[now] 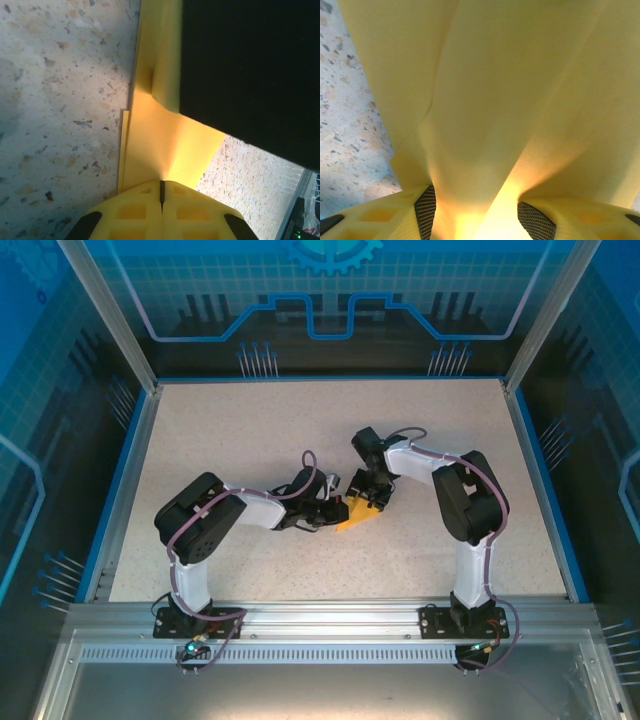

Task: Fold a paper plane with a square sheet of paper (pick it up from the middle)
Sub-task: Fourth fold the wing at the center of the table.

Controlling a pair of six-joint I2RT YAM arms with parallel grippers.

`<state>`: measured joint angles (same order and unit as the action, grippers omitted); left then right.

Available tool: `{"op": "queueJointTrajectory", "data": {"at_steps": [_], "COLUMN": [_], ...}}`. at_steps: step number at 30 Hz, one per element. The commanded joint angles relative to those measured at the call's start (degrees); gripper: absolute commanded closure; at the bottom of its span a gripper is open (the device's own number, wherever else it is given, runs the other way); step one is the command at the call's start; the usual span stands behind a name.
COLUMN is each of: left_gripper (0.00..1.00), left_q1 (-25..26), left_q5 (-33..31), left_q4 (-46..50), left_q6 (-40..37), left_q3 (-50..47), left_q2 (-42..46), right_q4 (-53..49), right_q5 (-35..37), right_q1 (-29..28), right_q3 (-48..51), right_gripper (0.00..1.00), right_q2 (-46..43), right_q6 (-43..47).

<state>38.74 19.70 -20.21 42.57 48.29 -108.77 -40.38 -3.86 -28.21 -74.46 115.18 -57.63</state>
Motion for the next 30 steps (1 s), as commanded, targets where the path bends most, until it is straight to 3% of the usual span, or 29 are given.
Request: {"op": "queueJointTrajectory", "data": {"at_steps": [1, 10, 16, 22, 27, 30], "left_gripper": [0.99, 1.00, 1.00, 1.00, 1.00, 1.00], "left_q1": [0.0, 0.0, 0.0, 0.1, 0.1, 0.1], "left_q5": [-2.3, -3.0, -2.9, -2.7, -2.7, -2.7], "left_q4": [8.5, 11.1, 11.1, 11.3, 11.2, 11.1], "left_q6": [-2.7, -3.3, -3.3, -3.6, -3.5, -3.5], "left_q3": [-0.7, -1.9, -2.7, -2.5, -2.7, -2.7], "left_q2": [-1.3, -3.5, -4.3, -4.6, -4.6, -4.6], "right_q4": [-0.1, 0.5, 6.8, 17.4, 22.4, 25.7], "right_q5": [6.2, 0.5, -1.1, -7.7, -10.5, -12.3], "right_q1": [-0.6, 0.3, 2.3, 2.4, 1.2, 1.0], "right_q3": [6.8, 2.6, 7.8, 14.6, 17.2, 18.5], "right_gripper": [0.43, 0.38, 0.35, 0.54, 0.78, 0.86], "right_q2": [11.6, -0.3, -13.4, -20.3, -18.9, -16.9], "right_q6": [0.9, 6.1, 9.1, 17.2, 18.6, 17.8]}}
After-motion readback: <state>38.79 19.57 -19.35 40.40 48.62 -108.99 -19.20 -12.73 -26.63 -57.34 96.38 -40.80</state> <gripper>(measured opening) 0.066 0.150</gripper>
